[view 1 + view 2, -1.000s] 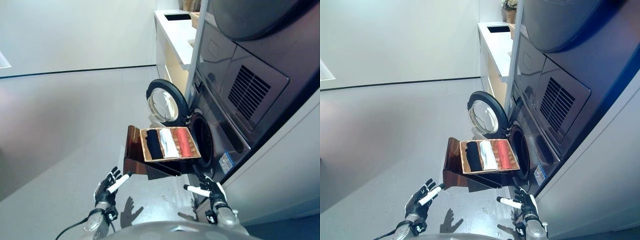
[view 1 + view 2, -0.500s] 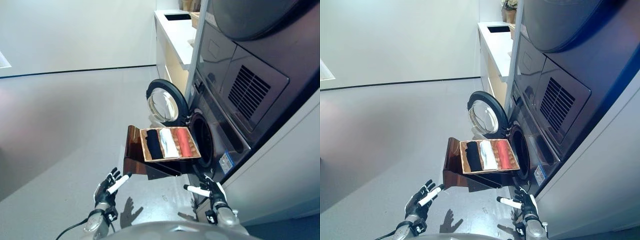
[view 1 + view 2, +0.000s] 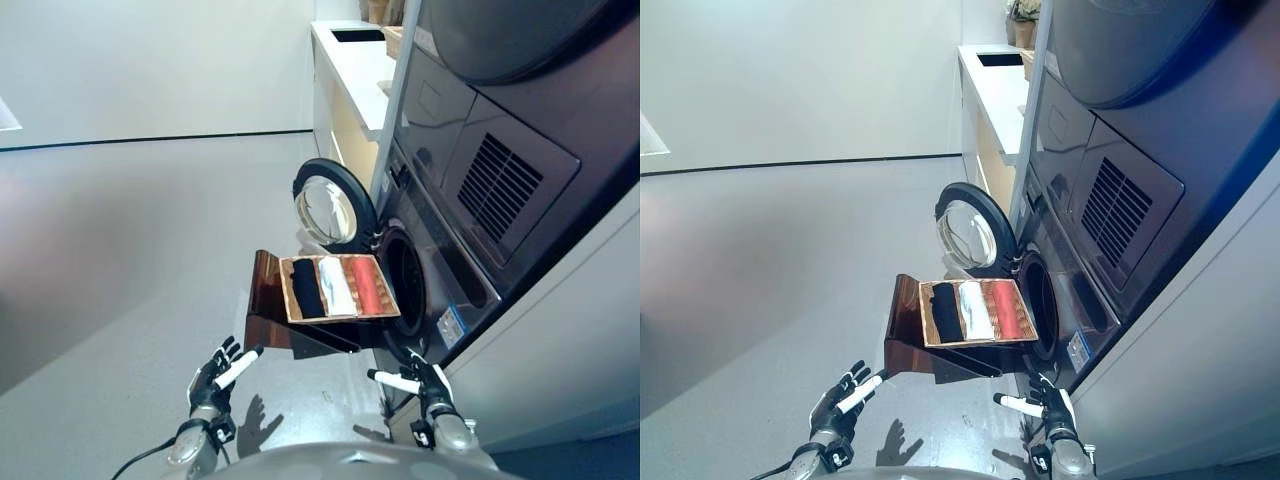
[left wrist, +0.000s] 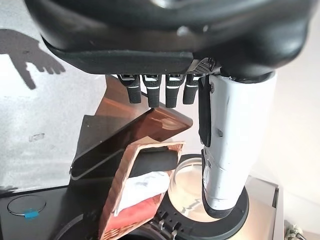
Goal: Pick up the clothes and place them into the washing machine
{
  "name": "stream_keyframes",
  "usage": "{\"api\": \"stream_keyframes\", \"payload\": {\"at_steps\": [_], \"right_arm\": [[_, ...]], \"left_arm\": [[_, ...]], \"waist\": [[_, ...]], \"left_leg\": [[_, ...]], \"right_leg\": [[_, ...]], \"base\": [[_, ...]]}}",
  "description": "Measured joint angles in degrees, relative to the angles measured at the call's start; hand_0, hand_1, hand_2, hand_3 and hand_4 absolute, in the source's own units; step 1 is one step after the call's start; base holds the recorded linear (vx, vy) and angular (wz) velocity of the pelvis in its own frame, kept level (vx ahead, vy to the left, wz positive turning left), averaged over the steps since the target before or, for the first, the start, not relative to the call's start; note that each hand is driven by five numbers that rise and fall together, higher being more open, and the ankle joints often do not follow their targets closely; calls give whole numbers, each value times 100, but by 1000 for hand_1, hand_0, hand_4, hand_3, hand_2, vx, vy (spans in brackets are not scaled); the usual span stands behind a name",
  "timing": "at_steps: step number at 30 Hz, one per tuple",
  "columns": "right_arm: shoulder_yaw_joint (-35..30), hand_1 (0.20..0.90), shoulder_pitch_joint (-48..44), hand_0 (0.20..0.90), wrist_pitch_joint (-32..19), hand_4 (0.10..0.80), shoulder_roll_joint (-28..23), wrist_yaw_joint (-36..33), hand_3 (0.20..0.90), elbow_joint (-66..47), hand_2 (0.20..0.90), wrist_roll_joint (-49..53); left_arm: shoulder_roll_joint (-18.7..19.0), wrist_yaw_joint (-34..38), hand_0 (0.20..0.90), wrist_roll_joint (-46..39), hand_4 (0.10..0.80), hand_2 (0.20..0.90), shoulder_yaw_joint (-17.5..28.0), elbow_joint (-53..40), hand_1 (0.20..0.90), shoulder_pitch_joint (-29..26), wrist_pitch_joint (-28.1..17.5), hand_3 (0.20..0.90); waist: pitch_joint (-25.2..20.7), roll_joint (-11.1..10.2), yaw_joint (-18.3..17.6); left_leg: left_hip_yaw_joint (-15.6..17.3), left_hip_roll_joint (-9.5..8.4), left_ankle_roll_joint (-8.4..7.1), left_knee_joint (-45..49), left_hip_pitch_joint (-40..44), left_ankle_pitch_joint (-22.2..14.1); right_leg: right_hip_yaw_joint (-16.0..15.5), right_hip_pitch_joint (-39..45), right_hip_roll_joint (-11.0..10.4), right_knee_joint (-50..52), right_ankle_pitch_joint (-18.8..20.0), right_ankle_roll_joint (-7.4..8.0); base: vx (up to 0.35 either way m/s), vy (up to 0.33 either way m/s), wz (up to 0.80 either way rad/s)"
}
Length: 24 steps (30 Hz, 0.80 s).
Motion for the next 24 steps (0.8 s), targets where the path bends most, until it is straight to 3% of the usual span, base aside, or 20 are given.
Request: {"api": "stream_keyframes", "payload": {"at_steps": [2,15,19,21,24], "right_arm": [[-96,900,17,900,0,800,1,-1,900,0,900,39],[-220,900,4,900,6,800,11,20,900,261,900,113],[-398,900,0,900,8,800,14,18,900,499,900,132],[-567,900,8,900,8,800,7,16,900,545,900,247],[-712,900,38,900,6,800,4,20,900,561,900,346]], "left_arm": [[-42,-2,900,1,800,900,-9,0,900,-74,2,900],[-19,-4,900,4,800,900,-38,-2,900,-159,2,900],[-1,-6,900,8,800,900,-33,-1,900,-203,4,900],[52,-9,900,25,800,900,-32,-2,900,-284,27,900],[92,-12,900,73,800,900,-29,18,900,-411,40,900]], "waist": [[1,-19,-14],[28,-160,12],[76,-300,17],[145,-430,2],[312,-401,-7]], "left_leg": [[-21,-7,23,-1,-145,48],[51,-186,92,-3,-156,37],[15,-374,213,-2,-114,10],[-20,-584,364,103,-135,-87],[-57,-683,521,300,-146,-192]], "right_leg": [[-167,-27,-27,2,-5,-1],[-123,-106,-211,30,15,46],[-133,-121,-423,321,-102,167],[-172,-246,-681,795,-264,196],[-99,-573,-854,1739,-183,41]], "base": [[35,53,35],[16,125,-1],[33,154,9],[31,196,23],[48,188,25]]}}
